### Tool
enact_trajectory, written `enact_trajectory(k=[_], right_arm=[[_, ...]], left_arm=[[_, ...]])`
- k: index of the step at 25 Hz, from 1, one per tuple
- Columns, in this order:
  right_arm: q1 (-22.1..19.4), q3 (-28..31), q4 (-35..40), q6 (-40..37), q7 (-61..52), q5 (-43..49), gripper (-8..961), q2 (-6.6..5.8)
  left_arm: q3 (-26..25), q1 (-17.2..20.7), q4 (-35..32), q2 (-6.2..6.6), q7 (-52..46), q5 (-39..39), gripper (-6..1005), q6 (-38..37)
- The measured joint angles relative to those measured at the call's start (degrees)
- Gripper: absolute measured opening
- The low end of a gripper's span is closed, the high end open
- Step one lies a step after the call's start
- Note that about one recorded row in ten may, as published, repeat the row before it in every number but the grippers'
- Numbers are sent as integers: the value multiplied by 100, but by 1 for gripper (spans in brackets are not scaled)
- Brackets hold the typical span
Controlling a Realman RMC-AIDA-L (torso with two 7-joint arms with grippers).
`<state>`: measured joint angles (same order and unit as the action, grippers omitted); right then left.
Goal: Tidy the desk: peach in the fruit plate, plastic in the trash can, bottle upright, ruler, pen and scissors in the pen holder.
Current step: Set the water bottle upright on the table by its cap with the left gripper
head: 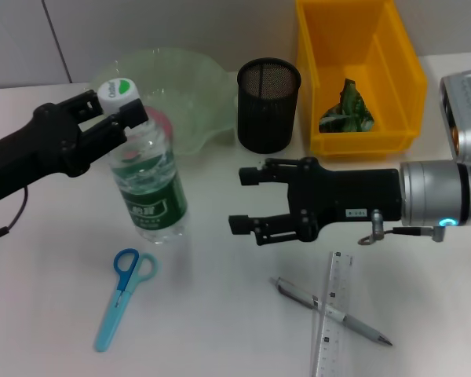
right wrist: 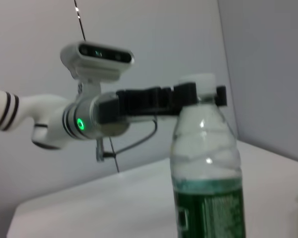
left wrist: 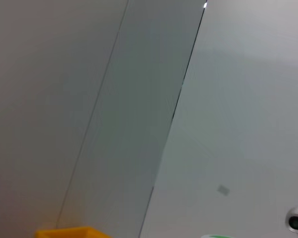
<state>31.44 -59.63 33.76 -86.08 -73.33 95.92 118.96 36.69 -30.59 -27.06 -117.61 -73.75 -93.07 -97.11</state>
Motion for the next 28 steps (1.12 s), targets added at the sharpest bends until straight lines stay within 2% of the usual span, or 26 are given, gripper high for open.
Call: enact_trajectory(k=[9, 12, 16, 28], right_arm=[[-201, 14, 144, 264, 42, 288, 820, -3], [-224, 14, 164, 324, 44, 352, 820, -5], [-280, 14, 230, 471, 60, 405, 819, -4], [-335, 13, 202, 781, 142, 410, 819, 21]], left_arm=[[-152, 164, -173, 17, 376, 5, 505, 183], [-184, 220, -167, -22, 588, 7, 507, 383], [-207, 250, -84, -73, 901, 16, 510, 726], [-185, 212, 352, -86, 1644, 486, 517, 1254]])
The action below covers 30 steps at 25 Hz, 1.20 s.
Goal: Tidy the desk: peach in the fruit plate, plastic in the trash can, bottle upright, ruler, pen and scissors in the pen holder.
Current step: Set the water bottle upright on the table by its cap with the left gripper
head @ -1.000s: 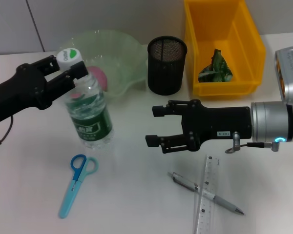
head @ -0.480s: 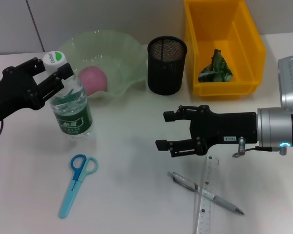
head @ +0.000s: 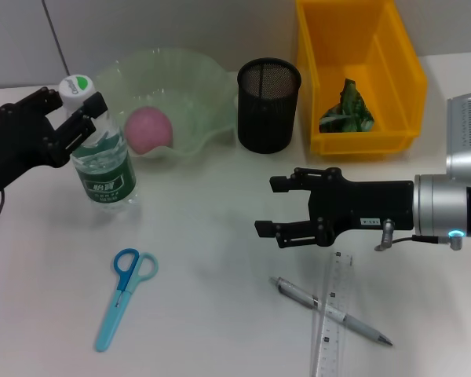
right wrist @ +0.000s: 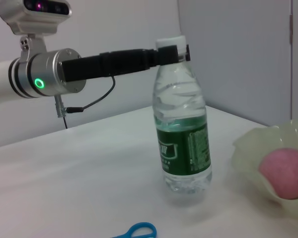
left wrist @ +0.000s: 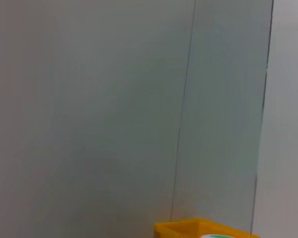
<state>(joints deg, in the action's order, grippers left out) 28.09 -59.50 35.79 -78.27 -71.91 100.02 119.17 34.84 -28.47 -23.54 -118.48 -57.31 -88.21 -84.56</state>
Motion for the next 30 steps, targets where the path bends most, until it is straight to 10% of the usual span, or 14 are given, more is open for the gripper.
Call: enact_trajectory(k=[30], right_arm=[[13, 0, -99, 90, -56, -5, 818, 1]], left_arm=[[-21, -212, 490, -18, 537, 118, 535, 724]])
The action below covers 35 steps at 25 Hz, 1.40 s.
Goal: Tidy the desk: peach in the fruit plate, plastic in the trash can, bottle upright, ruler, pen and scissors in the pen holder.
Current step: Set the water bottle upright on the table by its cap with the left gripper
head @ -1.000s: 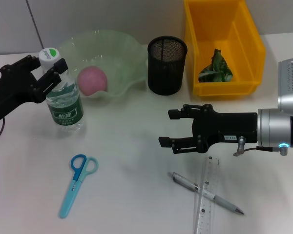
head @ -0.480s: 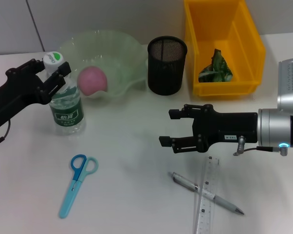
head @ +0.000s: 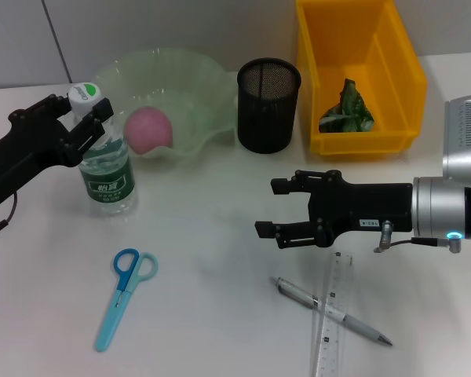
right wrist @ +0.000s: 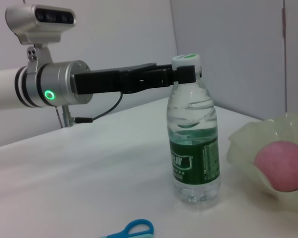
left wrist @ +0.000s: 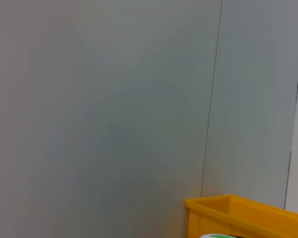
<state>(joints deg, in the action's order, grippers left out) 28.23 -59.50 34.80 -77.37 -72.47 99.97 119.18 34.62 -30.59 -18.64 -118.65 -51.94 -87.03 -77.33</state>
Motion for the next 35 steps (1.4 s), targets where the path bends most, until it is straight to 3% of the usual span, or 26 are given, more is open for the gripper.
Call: enact_trajectory(k=[35], right_arm=[[17, 0, 1, 11, -6, 6, 817, -9]], left_arm=[[0, 6, 141, 1, 114, 79, 556, 27]])
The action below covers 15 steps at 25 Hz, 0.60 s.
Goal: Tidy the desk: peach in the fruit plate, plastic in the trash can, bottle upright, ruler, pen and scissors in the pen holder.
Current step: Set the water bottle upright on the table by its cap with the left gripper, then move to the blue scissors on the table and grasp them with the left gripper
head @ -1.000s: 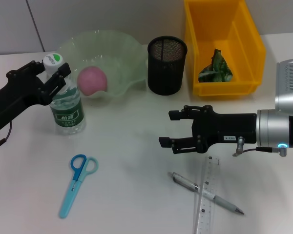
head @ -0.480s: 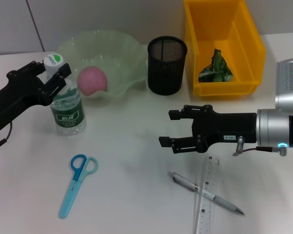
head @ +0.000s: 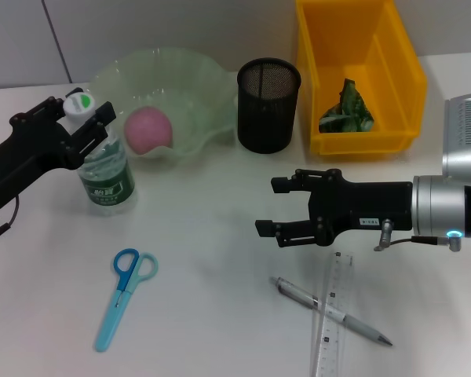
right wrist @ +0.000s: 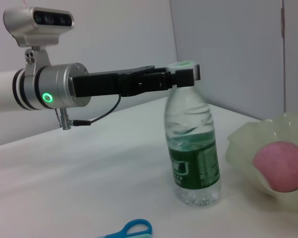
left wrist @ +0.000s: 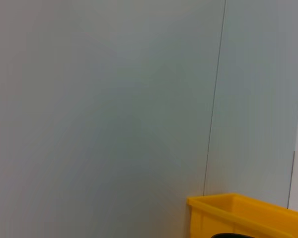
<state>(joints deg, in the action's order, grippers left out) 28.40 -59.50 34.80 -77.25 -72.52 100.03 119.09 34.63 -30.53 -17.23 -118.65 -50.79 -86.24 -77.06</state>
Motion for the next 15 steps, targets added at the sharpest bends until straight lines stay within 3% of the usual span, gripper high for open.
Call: enact_trajectory(k=[11, 15], right_arm=[[12, -2, 0, 0, -6, -25, 817, 0], [16, -7, 0, 0, -13, -34, 816, 0]], left_arm=[[2, 10, -1, 5, -25, -2, 590, -29], [0, 7, -10, 8, -44, -1, 655, -29]])
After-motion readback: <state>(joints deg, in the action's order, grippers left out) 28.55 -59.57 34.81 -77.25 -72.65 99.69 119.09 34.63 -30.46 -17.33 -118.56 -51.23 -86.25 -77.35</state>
